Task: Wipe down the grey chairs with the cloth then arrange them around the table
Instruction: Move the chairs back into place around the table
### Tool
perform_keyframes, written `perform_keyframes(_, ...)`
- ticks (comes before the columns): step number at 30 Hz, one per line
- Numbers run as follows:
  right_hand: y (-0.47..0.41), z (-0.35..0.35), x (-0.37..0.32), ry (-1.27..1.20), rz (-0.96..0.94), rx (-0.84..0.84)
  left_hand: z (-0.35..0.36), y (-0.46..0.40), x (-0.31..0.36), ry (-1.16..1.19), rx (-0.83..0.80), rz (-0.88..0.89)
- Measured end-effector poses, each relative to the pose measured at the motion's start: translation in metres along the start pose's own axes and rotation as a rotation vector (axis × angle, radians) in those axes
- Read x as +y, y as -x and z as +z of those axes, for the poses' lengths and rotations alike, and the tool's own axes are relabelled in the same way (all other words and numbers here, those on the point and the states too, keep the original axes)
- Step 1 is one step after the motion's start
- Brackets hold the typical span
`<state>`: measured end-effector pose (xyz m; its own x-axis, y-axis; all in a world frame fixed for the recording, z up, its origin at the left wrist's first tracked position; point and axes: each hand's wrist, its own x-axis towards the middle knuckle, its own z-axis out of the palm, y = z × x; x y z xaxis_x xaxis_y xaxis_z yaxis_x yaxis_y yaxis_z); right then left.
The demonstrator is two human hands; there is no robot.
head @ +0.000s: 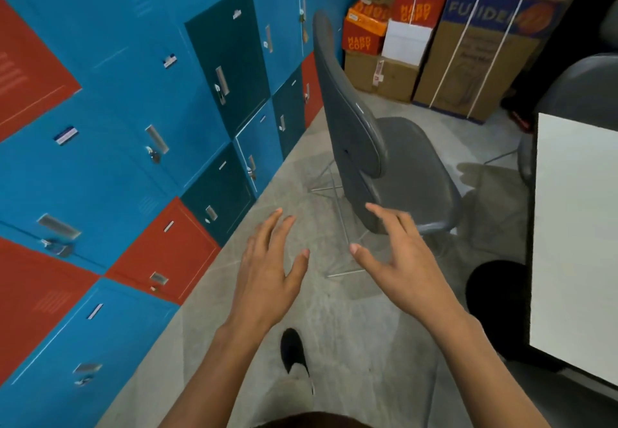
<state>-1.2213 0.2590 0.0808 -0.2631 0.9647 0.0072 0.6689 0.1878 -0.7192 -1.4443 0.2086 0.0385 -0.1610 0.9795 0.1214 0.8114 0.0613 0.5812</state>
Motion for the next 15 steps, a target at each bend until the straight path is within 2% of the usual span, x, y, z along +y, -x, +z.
perform_keyframes(9, -0.155, 0.009, -0.031, 0.008, 0.071, 0.223, -0.033, -0.199, -0.029, -0.027, -0.075, 0.157)
perform_keyframes(15, -0.246, 0.010, -0.028, 0.086, 0.118, 0.291, -0.023, -0.316, -0.035, -0.023, -0.090, 0.271)
